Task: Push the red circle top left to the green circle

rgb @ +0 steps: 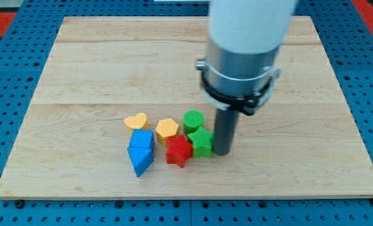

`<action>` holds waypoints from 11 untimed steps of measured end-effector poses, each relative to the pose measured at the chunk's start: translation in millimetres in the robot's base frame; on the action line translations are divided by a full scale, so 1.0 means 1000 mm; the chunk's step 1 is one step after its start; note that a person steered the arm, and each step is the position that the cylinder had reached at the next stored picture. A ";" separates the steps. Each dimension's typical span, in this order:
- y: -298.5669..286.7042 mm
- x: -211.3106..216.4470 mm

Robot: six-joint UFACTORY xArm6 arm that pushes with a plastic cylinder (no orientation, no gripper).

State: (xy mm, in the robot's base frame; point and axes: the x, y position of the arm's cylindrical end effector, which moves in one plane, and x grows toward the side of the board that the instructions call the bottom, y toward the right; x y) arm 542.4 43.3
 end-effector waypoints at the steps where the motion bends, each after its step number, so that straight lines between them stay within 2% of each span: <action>1: 0.043 -0.016; 2: 0.069 -0.054; 3: 0.066 -0.099; 5: -0.037 -0.124; 6: -0.009 -0.161; 7: -0.047 -0.178; 8: -0.083 -0.156; 9: -0.084 -0.124; 10: -0.094 -0.132; 11: -0.080 -0.143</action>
